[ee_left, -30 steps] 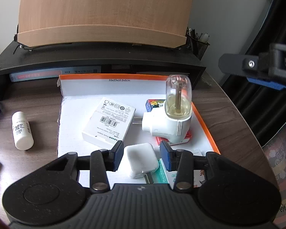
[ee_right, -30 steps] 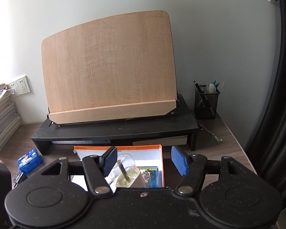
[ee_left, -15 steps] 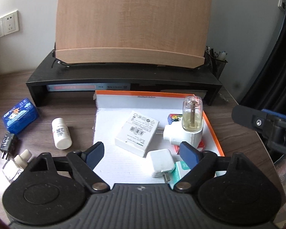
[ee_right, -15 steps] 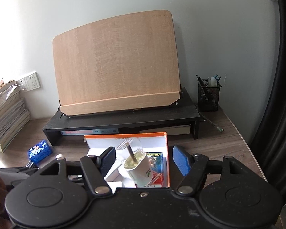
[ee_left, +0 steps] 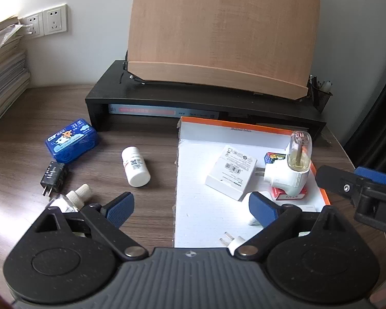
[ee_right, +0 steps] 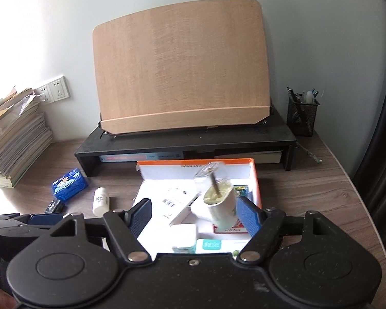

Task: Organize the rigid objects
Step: 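Move the left tool to the black UGREEN charger while the right tool approaches the white pill bottle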

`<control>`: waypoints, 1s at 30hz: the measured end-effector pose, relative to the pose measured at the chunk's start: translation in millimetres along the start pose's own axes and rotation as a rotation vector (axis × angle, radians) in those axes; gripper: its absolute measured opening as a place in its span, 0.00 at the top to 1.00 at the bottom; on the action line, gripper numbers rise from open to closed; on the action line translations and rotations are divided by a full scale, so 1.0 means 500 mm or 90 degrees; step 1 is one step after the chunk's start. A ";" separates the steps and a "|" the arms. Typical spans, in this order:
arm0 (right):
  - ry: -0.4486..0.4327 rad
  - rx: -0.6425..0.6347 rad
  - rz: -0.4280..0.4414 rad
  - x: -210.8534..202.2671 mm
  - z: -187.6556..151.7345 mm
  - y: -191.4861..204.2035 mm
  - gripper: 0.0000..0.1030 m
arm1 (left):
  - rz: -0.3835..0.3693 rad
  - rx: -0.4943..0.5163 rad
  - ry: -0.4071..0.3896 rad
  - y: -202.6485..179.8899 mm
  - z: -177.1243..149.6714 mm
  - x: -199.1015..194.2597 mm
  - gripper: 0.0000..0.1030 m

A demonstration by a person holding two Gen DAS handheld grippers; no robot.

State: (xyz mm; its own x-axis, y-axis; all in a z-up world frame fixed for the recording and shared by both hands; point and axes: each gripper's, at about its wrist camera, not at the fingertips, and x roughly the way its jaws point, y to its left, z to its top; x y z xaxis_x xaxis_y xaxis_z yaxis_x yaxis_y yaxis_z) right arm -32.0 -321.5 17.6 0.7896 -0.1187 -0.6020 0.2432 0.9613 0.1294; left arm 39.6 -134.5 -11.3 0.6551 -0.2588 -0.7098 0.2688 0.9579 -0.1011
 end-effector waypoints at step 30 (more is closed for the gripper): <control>0.064 -0.054 0.058 0.084 -0.026 0.256 0.16 | 0.068 -0.086 0.027 0.303 -0.017 -0.028 0.04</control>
State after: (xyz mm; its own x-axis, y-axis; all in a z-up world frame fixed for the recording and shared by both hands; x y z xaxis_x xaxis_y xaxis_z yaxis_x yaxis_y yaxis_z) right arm 24.8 -200.0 -1.3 0.7454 -0.0082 -0.6666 0.1206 0.9851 0.1227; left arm 64.9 15.1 -22.5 0.6442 -0.1519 -0.7496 0.1006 0.9884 -0.1138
